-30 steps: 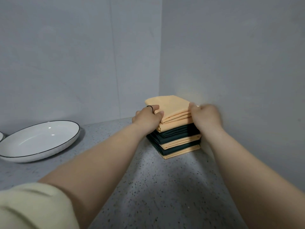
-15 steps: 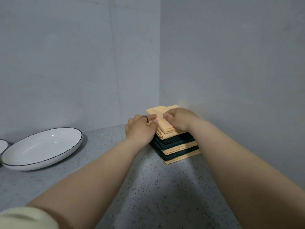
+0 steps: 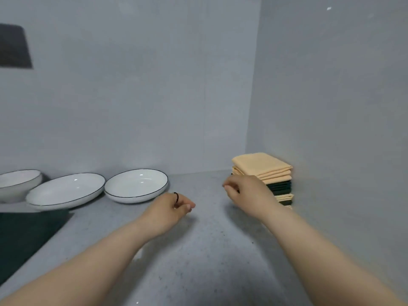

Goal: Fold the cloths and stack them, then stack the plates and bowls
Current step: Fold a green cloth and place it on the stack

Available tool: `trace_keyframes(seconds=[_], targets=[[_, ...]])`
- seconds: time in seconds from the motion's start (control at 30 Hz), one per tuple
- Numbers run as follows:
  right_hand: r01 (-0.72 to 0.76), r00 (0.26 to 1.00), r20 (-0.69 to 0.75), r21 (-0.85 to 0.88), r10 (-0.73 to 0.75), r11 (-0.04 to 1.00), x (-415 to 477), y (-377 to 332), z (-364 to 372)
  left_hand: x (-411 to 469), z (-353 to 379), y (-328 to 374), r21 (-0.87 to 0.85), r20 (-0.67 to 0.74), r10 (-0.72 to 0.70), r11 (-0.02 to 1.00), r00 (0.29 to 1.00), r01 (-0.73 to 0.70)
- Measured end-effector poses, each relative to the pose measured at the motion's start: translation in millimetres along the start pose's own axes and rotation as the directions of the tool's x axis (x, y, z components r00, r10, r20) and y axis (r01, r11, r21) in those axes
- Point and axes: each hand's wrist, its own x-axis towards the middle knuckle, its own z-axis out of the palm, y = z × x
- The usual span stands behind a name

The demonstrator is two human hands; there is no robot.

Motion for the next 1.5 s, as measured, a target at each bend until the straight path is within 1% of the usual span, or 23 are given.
trace_keyframes(seconds=[0.1,0.17,0.23,0.33,0.4,0.47,0.53,0.6,0.77,0.9,1.0,1.07,1.2,1.27,1.33,1.43,1.5], targets=[[0.048,0.996,0.071,0.061,-0.052,0.997,-32,-43,21,-66,-38,-25,0.131,0.048,-0.016,0.991,0.999,0.010],[0.088,0.979,0.176,0.092,-0.103,0.992,-55,-77,40,-118,-65,-48,0.207,0.010,-0.040,0.978,0.999,0.037],[0.135,0.951,0.264,0.110,-0.160,0.985,-74,-109,58,-168,-91,-70,0.234,-0.051,-0.094,0.967,0.994,0.104],[0.205,0.915,0.322,0.148,-0.243,0.967,-94,-152,77,-237,-129,-101,0.319,-0.110,-0.155,0.930,0.982,0.183],[0.239,0.896,0.341,0.175,-0.286,0.955,-106,-175,84,-276,-146,-116,0.427,-0.079,-0.190,0.881,0.979,0.205],[0.266,0.879,0.356,0.189,-0.318,0.945,-114,-199,90,-314,-160,-129,0.497,-0.093,-0.246,0.828,0.965,0.259],[0.279,0.867,0.367,0.203,-0.337,0.938,-119,-215,93,-337,-168,-143,0.512,-0.131,-0.250,0.811,0.959,0.282],[0.288,0.855,0.384,0.209,-0.349,0.935,-124,-230,98,-349,-168,-147,0.532,-0.134,-0.259,0.795,0.957,0.290],[0.317,0.826,0.415,0.219,-0.382,0.923,-134,-258,110,-346,-158,-141,0.593,-0.161,-0.321,0.724,0.933,0.351],[0.347,0.813,0.403,0.246,-0.421,0.905,-141,-278,118,-329,-152,-139,0.569,-0.184,-0.369,0.716,0.911,0.405],[0.385,0.797,0.360,0.315,-0.484,0.868,-148,-291,121,-314,-147,-138,0.539,-0.207,-0.400,0.715,0.893,0.445],[0.426,0.755,0.348,0.385,-0.556,0.819,-156,-300,125,-304,-146,-138,0.518,-0.214,-0.420,0.717,0.882,0.467],[0.531,0.618,0.366,0.459,-0.696,0.713,-175,-313,136,-293,-151,-137,0.442,-0.213,-0.435,0.756,0.875,0.483],[0.549,0.589,0.361,0.479,-0.723,0.685,-181,-319,140,-291,-155,-139,0.391,-0.218,-0.437,0.781,0.873,0.488],[0.544,0.589,0.349,0.496,-0.729,0.677,-185,-326,142,-291,-157,-142,0.305,-0.220,-0.444,0.815,0.869,0.494],[0.512,0.624,0.330,0.512,-0.709,0.689,-185,-333,144,-292,-159,-143,0.173,-0.240,-0.431,0.863,0.870,0.475],[0.472,0.640,0.333,0.541,-0.692,0.697,-184,-333,144,-295,-159,-143,0.119,-0.247,-0.423,0.880,0.872,0.461]])
